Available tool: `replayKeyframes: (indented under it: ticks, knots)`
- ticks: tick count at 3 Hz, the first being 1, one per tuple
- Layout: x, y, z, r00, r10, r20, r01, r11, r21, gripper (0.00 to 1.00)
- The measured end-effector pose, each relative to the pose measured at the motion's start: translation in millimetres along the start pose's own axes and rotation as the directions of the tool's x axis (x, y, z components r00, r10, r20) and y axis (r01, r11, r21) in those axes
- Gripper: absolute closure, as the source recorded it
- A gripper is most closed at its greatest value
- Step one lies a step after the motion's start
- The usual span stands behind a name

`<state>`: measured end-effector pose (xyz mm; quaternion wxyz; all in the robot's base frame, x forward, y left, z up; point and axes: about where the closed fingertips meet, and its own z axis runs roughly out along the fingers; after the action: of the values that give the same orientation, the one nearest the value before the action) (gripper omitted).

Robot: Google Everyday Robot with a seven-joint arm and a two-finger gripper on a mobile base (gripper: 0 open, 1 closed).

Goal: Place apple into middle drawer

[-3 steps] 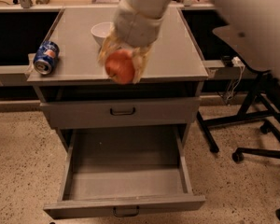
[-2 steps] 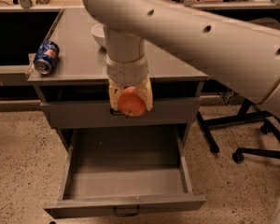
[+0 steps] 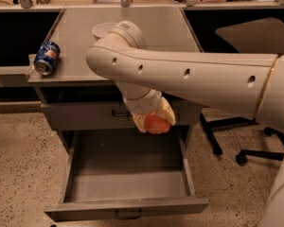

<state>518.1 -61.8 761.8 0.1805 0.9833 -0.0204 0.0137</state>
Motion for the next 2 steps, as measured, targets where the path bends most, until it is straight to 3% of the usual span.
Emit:
replayKeyframes:
  ticks: [1,2]
  knots:
    - [-34.4,-18.5,-8.9,0.996,-0.092,0.012,0.088,0.9794,0.182,1.00]
    - [-48.5,-35.8,31.4,0.994,-0.106,0.032,0.080,0.8864,0.456,1.00]
